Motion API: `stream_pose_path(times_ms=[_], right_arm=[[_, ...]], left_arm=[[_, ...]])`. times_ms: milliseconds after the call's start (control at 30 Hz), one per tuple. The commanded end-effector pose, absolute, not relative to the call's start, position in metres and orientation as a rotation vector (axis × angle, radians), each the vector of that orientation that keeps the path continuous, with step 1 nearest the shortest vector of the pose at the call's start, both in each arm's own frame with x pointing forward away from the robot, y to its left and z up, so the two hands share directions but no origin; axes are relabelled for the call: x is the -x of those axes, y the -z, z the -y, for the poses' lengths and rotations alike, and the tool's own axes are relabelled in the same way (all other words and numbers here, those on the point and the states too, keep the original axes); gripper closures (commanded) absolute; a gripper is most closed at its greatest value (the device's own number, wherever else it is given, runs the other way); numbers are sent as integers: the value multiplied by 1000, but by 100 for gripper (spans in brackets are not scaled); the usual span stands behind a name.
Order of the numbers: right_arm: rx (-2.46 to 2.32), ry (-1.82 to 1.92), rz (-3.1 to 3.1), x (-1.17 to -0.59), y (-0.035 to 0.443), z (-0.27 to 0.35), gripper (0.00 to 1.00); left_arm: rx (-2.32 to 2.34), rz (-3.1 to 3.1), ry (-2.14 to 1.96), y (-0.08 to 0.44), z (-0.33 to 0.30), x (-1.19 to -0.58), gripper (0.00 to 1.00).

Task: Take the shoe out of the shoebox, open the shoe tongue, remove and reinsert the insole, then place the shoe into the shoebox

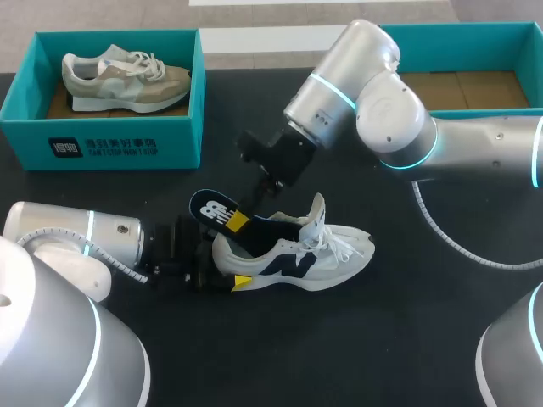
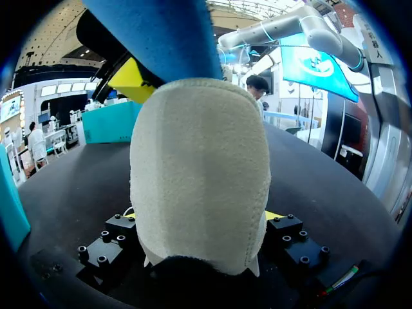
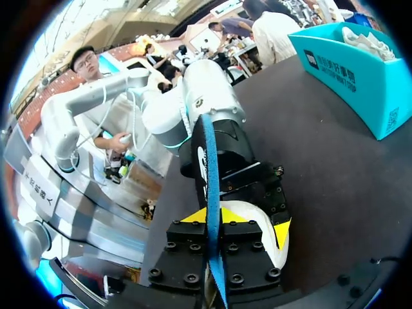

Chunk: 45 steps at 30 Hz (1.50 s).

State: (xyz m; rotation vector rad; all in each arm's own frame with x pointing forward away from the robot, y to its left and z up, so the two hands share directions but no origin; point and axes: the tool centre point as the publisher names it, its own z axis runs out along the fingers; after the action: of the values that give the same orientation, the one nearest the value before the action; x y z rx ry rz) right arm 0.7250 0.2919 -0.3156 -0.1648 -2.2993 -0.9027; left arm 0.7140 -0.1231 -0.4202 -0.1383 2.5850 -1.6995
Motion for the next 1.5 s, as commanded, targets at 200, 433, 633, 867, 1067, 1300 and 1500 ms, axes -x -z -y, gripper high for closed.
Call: stream_pose_path(times_ms=[200, 433, 633, 867, 1067, 1300, 1500], right_arm=[[126, 984, 2218, -732, 288, -303, 100], [207, 1202, 2135, -745, 242, -315, 100], [235, 1452, 2111, -756, 208, -336, 100], [195, 1461, 2119, -760, 197, -341, 100], [195, 1461, 2119, -760, 197, -341, 100], [291, 1574, 2052, -767, 175, -338, 100], [392, 1686, 1890, -773, 138, -326, 100]], left_arm=[[139, -2587, 1697, 425, 124, -713, 100], [139, -2587, 1697, 425, 124, -713, 100], [139, -2587, 1697, 425, 124, -713, 100], [139, -2587, 1697, 425, 124, -713, 100], [139, -2587, 1697, 425, 124, -713, 100], [139, -2587, 1697, 425, 124, -713, 100], [139, -2587, 1697, 425, 124, -713, 100]])
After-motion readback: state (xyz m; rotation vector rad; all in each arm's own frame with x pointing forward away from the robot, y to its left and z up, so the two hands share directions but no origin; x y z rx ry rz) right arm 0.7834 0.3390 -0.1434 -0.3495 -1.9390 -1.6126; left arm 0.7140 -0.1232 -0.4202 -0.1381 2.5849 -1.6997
